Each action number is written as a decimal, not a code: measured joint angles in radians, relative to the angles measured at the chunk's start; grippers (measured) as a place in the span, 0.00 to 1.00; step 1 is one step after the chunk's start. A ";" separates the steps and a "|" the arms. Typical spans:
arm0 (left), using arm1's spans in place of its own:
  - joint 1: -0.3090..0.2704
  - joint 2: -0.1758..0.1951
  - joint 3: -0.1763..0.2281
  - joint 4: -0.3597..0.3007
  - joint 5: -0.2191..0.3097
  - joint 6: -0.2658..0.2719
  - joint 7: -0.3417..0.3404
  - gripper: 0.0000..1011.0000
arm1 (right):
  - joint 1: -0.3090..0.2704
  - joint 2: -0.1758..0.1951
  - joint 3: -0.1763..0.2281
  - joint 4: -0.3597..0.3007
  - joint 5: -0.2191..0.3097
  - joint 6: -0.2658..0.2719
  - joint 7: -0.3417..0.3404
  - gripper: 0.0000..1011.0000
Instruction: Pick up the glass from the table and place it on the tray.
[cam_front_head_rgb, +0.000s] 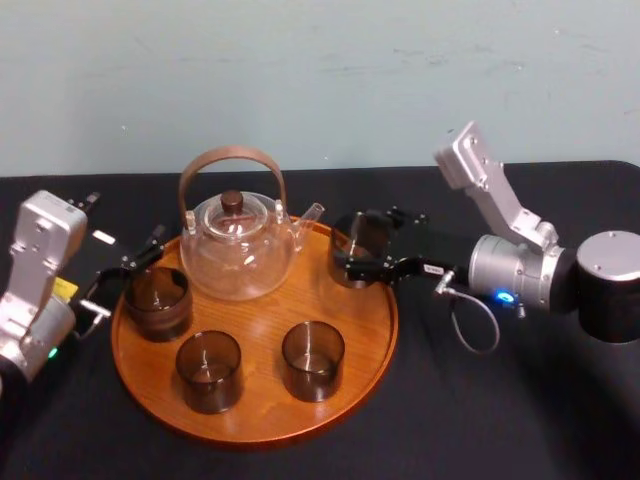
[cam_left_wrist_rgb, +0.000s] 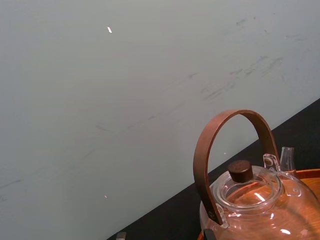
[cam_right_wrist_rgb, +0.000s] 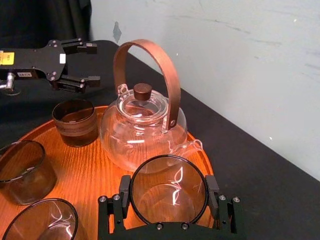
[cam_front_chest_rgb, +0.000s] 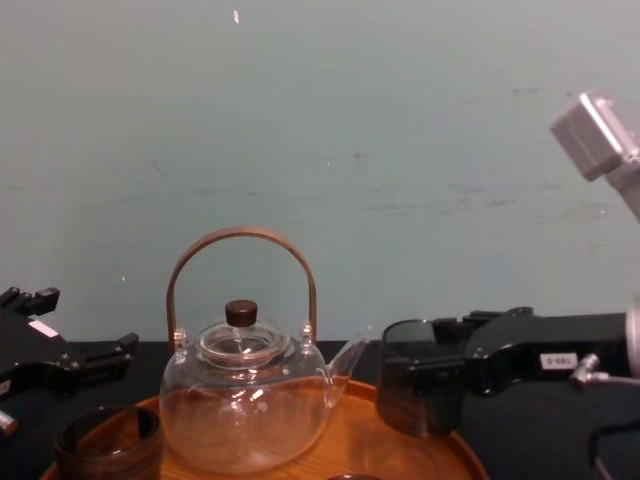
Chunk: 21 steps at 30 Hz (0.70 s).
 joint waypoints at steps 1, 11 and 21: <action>0.000 0.000 0.000 0.000 0.000 0.000 0.000 0.99 | 0.004 -0.005 -0.006 0.009 -0.003 -0.004 0.001 0.89; 0.000 0.000 0.000 0.000 0.000 0.000 0.000 0.99 | 0.026 -0.037 -0.034 0.069 -0.018 -0.030 0.007 0.89; 0.000 0.000 0.000 0.000 0.000 0.000 0.000 0.99 | 0.042 -0.066 -0.047 0.136 -0.029 -0.051 0.015 0.89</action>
